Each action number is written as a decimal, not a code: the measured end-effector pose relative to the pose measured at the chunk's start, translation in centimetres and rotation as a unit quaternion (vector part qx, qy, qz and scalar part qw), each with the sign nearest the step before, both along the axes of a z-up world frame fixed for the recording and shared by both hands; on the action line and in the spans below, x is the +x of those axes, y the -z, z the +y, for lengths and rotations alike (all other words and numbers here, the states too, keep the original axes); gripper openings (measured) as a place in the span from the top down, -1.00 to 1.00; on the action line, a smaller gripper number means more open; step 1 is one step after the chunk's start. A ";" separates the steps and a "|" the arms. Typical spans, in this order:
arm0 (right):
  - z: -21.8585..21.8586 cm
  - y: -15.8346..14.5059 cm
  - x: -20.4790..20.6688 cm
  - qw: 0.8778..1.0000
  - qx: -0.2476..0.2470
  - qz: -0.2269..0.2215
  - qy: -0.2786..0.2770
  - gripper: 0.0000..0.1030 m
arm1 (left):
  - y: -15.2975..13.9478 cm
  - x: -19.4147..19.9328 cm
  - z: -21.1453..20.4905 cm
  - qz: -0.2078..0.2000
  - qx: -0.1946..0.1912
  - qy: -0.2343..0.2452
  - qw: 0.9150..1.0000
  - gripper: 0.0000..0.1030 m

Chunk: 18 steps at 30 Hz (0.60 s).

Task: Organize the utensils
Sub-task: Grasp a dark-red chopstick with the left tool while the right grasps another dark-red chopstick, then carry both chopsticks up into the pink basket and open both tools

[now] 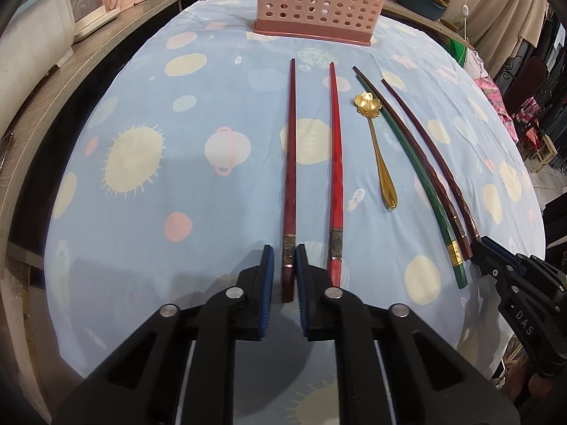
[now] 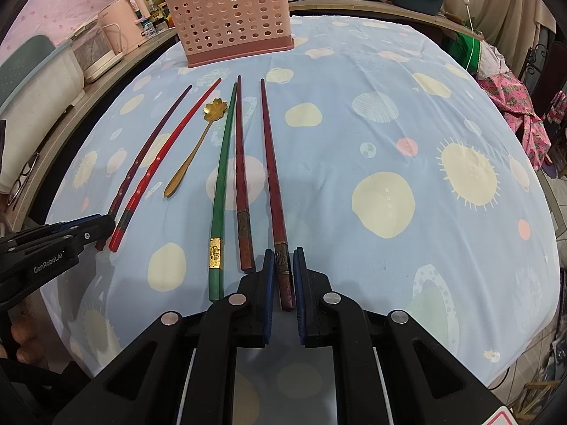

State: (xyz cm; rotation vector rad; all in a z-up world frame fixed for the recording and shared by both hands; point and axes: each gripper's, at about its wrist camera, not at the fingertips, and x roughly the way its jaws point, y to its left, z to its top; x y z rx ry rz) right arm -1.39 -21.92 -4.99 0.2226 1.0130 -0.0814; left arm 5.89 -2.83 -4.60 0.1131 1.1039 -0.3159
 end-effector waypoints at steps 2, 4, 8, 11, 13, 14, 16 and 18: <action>0.0 0.0 0.0 1.000 0.000 0.000 0.000 0.80 | 0.0 0.0 0.0 0.000 0.000 0.000 1.000 0.85; 0.0 0.0 0.0 1.000 0.001 0.000 0.000 0.81 | -0.1 0.0 0.0 -0.002 0.002 0.002 1.000 0.86; -0.1 -0.1 0.0 1.000 0.006 -0.001 0.001 0.83 | -0.2 0.1 0.3 -0.004 0.001 -0.003 1.000 0.86; -0.2 -0.3 0.1 1.000 0.008 -0.003 0.001 0.84 | -0.7 0.3 0.9 -0.007 -0.003 -0.012 1.000 0.86; -0.3 -0.6 0.0 1.000 0.006 -0.005 0.002 0.85 | -1.1 0.4 1.3 -0.012 -0.005 -0.018 1.000 0.86; -0.4 -0.7 0.1 1.000 0.005 -0.007 0.002 0.85 | -1.3 0.4 1.5 -0.015 -0.006 -0.021 1.000 0.86; -0.5 -1.0 0.1 1.000 0.005 -0.011 0.003 0.85 | -1.8 0.7 1.8 -0.020 -0.009 -0.026 0.999 0.86; -0.6 -1.3 0.2 1.000 0.005 -0.016 0.004 0.86 | -2.4 0.8 2.0 -0.026 -0.012 -0.030 0.999 0.86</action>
